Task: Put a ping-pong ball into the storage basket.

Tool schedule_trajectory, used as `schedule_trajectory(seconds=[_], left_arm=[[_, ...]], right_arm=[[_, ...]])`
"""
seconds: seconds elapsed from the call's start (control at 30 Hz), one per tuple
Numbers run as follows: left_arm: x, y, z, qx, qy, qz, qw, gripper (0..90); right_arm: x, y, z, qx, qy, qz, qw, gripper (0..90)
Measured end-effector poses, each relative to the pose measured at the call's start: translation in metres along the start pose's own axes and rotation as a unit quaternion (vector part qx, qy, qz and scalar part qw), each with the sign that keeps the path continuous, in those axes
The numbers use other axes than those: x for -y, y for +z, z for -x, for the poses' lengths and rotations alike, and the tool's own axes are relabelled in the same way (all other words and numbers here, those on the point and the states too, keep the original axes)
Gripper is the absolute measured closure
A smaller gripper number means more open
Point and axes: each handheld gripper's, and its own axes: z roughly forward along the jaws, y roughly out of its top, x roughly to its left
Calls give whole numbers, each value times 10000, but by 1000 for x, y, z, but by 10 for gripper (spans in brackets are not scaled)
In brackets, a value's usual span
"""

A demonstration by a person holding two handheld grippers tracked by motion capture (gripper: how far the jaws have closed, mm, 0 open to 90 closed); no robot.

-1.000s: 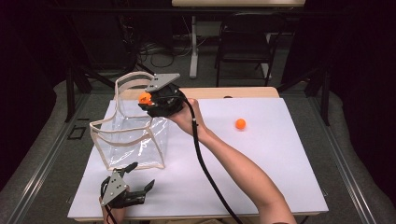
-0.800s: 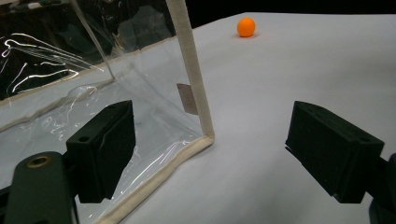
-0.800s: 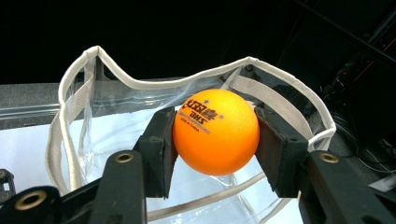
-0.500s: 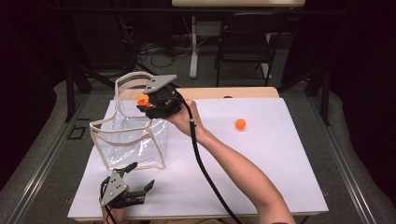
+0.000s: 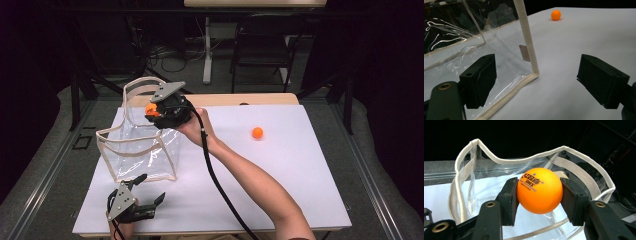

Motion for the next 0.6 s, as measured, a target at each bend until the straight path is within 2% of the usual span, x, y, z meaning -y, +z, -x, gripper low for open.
schedule_trajectory(seconds=[0.6], left_arm=[[0,0,0,2,17,-12,10000,157]], right_arm=[[2,4,-1,-76,34,-184,9998,504]])
